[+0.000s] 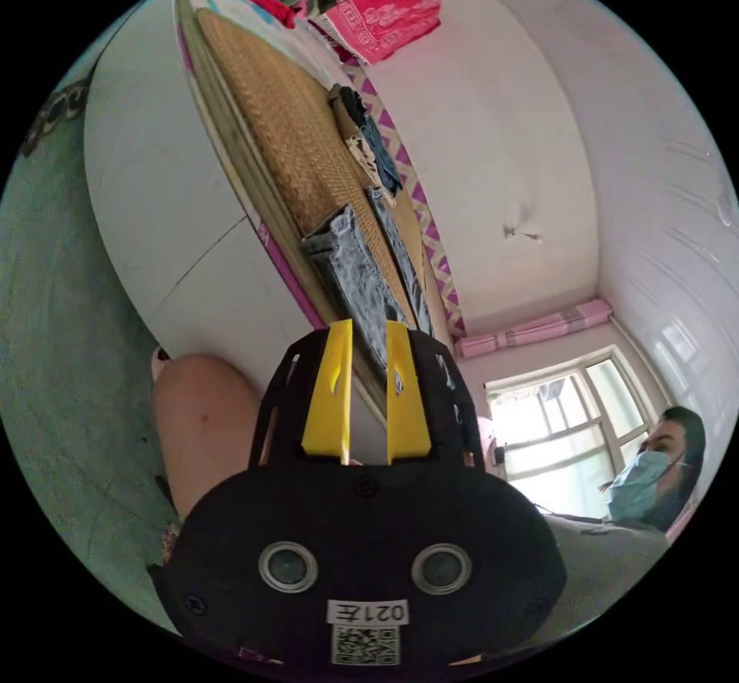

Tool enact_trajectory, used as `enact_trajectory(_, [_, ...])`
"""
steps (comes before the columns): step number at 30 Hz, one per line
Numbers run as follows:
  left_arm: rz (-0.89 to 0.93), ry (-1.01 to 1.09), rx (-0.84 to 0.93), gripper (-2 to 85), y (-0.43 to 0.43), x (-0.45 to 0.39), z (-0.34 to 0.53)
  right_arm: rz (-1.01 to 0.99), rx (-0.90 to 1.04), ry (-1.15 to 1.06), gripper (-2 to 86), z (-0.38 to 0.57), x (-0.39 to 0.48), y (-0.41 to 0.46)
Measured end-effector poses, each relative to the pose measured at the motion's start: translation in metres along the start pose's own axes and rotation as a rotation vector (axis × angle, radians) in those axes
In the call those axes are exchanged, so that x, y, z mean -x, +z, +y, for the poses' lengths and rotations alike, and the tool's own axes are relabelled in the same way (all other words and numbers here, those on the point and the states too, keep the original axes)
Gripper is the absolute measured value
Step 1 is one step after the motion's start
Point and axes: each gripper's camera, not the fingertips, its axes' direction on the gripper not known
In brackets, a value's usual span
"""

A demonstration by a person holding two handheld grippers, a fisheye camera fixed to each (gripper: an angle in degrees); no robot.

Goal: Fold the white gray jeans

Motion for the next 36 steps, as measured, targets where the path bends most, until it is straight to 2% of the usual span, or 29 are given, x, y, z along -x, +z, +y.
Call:
enact_trajectory(3, [0.071, -0.045, 0.004, 6.8, -0.001, 0.021, 0.001, -0.071, -0.013, 0.115, 5.5, 0.014, -0.029, -0.011])
enact_trajectory(8, [-0.018, -0.014, 0.036, 7.0, 0.003, 0.015, -0.012, -0.164, 0.007, 0.175, 5.7, 0.02, -0.041, -0.018])
enact_trajectory(15, [-0.03, -0.062, 0.043, 6.1, -0.011, 0.028, -0.006, -0.212, 0.048, 0.21, 5.7, 0.03, -0.055, -0.019])
enact_trajectory(23, [-0.063, -0.05, 0.056, 6.5, -0.021, 0.04, 0.007, -0.204, 0.063, 0.234, 6.1, 0.024, -0.067, -0.016])
enact_trajectory(31, [-0.039, -0.052, 0.053, 6.4, -0.019, 0.051, 0.02, -0.187, -0.031, 0.278, 6.7, 0.014, -0.094, -0.019])
enact_trajectory(36, [-0.037, -0.049, 0.074, 6.5, -0.005, 0.056, 0.023, -0.232, -0.023, 0.292, 3.8, 0.01, -0.104, -0.003])
